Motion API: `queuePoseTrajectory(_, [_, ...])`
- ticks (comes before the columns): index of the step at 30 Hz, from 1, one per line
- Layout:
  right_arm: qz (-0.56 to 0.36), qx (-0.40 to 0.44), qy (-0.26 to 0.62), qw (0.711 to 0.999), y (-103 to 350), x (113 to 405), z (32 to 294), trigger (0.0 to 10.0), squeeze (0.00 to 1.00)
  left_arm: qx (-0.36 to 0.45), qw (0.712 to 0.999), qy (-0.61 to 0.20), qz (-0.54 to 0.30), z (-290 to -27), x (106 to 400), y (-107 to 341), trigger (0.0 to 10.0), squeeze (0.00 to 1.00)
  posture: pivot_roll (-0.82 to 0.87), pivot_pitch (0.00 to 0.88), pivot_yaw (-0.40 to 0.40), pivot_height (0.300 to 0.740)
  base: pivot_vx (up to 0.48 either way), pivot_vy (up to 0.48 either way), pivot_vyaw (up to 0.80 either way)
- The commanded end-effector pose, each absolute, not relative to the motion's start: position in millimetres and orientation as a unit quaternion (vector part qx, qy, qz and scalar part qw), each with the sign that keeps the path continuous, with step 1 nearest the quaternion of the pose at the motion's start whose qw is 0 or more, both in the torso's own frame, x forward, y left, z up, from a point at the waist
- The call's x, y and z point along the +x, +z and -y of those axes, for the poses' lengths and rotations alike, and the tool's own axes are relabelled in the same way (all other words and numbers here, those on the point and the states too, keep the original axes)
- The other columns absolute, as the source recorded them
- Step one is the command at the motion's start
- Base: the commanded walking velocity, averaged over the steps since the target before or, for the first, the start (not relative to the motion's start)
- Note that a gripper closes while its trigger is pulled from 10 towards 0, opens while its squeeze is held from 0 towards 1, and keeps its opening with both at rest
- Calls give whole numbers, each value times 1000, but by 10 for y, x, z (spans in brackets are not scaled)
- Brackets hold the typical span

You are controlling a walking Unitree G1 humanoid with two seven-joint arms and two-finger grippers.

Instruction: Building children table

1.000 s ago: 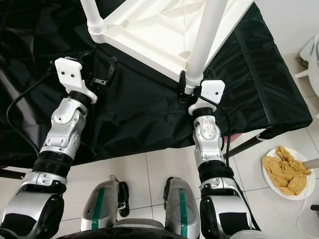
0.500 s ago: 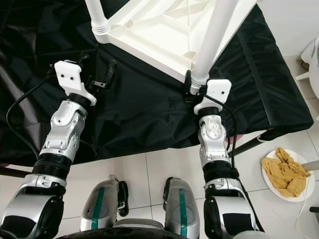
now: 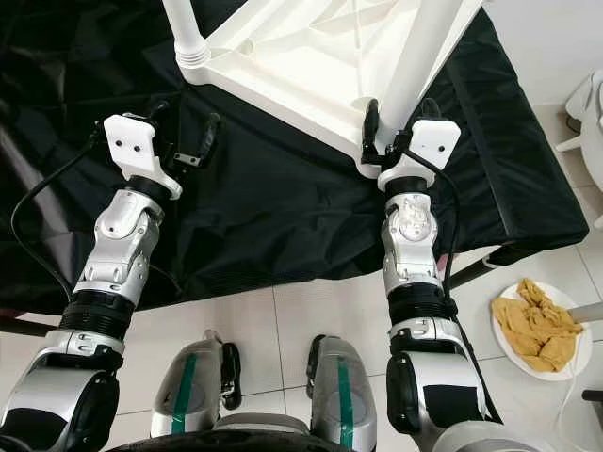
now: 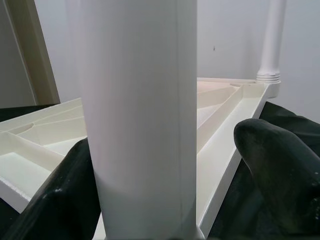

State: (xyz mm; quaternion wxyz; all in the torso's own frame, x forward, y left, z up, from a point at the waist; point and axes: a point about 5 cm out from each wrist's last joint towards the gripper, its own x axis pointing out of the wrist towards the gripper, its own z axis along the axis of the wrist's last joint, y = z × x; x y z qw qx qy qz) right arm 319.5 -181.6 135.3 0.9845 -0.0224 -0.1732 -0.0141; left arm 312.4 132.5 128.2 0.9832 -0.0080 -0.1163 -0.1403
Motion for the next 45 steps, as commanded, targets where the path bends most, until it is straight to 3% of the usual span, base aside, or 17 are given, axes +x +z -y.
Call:
queuePoseTrajectory(1, [178,-9,-16,984,1407,3218,1828,10000,0,-2,982,-147,117,-1320,3107,1267,10000,0,-9,0,11,740,0,0,0])
queuePoseTrajectory(18, [146,82,-12,986,1399,3217,1616,10000,0,6,980,-157,118,-1318,3093,1271,10000,0,-10,0,20,740,0,0,0])
queuePoseTrajectory(36, [146,91,-6,985,1534,3225,1582,10000,0,8,979,-166,119,-1322,3097,1286,10000,0,-6,0,13,740,0,0,0])
queuePoseTrajectory(45, [138,64,-5,988,1431,3070,1619,10000,0,39,970,-205,122,-1316,3141,1325,10000,0,-8,0,15,740,0,0,0])
